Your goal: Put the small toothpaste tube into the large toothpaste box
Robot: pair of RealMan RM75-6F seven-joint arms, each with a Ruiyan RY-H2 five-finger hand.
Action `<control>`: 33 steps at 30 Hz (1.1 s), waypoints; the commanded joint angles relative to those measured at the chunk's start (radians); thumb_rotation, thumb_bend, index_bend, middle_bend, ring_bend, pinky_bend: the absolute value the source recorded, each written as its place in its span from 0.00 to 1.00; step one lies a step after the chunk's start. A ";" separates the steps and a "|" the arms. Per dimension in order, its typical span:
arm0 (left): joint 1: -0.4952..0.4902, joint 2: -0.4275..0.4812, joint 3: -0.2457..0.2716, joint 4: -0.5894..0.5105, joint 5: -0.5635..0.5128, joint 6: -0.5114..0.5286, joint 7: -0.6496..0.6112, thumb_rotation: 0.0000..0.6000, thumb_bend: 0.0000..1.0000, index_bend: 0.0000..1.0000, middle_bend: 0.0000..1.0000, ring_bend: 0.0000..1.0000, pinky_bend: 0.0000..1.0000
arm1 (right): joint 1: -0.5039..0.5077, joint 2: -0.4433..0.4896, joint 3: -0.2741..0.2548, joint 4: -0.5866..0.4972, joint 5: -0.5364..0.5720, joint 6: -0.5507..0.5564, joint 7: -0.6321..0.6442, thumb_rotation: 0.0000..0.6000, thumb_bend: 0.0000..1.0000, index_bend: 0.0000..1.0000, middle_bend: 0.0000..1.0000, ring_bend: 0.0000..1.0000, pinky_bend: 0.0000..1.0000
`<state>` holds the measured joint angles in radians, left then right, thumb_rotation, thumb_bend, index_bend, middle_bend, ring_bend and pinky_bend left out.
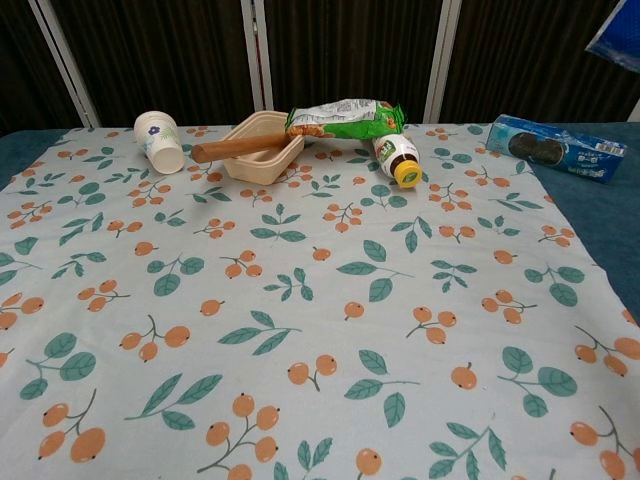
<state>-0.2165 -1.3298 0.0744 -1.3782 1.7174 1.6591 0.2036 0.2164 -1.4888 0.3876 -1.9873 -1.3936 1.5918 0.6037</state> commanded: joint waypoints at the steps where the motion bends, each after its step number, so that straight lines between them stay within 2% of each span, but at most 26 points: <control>1: 0.002 0.000 -0.002 -0.001 0.002 -0.002 -0.001 1.00 0.01 0.21 0.19 0.21 0.38 | 0.000 0.005 0.000 -0.003 0.005 -0.005 0.003 1.00 0.55 0.32 0.47 0.42 0.45; 4: 0.004 0.001 -0.006 -0.001 0.005 -0.003 0.000 1.00 0.01 0.21 0.19 0.21 0.38 | 0.000 0.008 0.002 -0.002 0.008 -0.008 0.002 1.00 0.55 0.38 0.48 0.47 0.47; 10: 0.008 0.002 -0.012 -0.004 0.004 -0.009 -0.005 1.00 0.01 0.21 0.19 0.21 0.38 | 0.000 0.008 -0.004 0.004 0.003 -0.010 -0.003 1.00 0.55 0.48 0.56 0.56 0.50; 21: 0.014 0.004 -0.022 -0.009 0.008 -0.019 -0.006 1.00 0.01 0.21 0.19 0.21 0.38 | 0.002 0.013 -0.016 0.016 -0.003 -0.021 -0.023 1.00 0.55 0.49 0.57 0.57 0.50; 26: 0.016 0.005 -0.026 -0.010 0.014 -0.020 -0.008 1.00 0.01 0.21 0.19 0.21 0.38 | 0.018 0.042 -0.107 0.116 -0.066 -0.093 -0.154 1.00 0.55 0.49 0.57 0.57 0.50; 33: 0.019 0.007 -0.034 -0.013 0.014 -0.018 -0.017 1.00 0.01 0.21 0.19 0.21 0.38 | 0.038 0.007 -0.249 0.222 -0.122 -0.197 -0.326 1.00 0.55 0.49 0.57 0.57 0.50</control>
<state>-0.1975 -1.3232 0.0407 -1.3907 1.7314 1.6408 0.1867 0.2445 -1.4662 0.1814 -1.8012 -1.4925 1.4322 0.3266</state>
